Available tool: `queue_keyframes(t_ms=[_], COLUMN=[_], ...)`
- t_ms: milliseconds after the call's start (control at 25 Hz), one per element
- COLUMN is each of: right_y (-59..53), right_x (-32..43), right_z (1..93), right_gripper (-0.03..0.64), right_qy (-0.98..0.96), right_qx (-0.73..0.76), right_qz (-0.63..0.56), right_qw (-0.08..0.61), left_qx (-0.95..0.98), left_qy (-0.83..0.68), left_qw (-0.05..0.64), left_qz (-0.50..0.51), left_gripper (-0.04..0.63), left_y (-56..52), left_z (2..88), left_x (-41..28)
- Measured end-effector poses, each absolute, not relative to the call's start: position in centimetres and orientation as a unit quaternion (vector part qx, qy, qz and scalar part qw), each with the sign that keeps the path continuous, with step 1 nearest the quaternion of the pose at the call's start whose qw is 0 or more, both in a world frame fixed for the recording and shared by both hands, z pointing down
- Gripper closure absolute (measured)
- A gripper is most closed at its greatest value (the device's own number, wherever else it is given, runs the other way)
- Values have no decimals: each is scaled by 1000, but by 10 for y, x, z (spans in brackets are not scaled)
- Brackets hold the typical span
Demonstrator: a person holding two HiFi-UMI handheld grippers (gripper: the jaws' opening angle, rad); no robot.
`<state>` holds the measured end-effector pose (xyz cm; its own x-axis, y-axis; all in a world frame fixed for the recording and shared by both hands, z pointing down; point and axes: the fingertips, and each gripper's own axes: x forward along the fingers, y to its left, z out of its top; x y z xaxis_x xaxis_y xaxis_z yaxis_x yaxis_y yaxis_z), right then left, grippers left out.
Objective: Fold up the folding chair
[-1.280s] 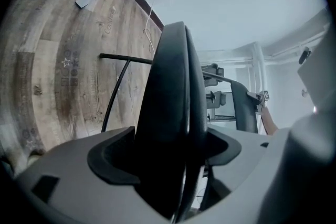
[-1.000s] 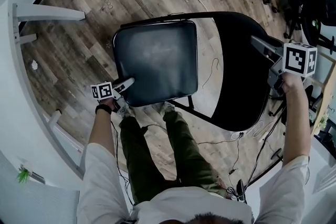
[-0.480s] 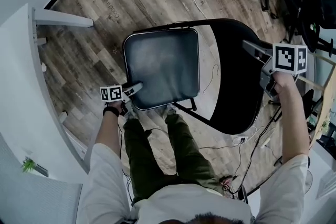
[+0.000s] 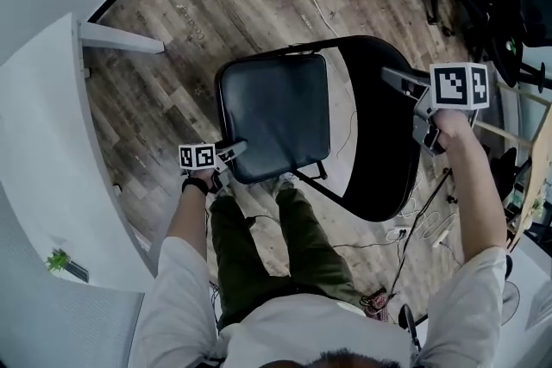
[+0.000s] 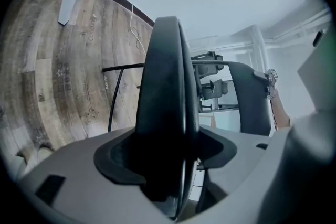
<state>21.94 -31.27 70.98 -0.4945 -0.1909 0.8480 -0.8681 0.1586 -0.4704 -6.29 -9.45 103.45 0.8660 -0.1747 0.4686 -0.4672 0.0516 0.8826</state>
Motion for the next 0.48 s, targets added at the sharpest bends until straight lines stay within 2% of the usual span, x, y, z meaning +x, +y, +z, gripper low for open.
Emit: queue_keyframes(t_ms=[480], right_y=[-307], right_x=[186], right_z=[678], right_gripper=[517], right_qy=[-670], right_qx=[399], right_qz=[531], right_qw=[332], left_qx=[683], left_qy=[-238], left_qw=[683], left_qz=[98], left_gripper=[311], left_y=[-101], left_z=[975], left_x=[-44])
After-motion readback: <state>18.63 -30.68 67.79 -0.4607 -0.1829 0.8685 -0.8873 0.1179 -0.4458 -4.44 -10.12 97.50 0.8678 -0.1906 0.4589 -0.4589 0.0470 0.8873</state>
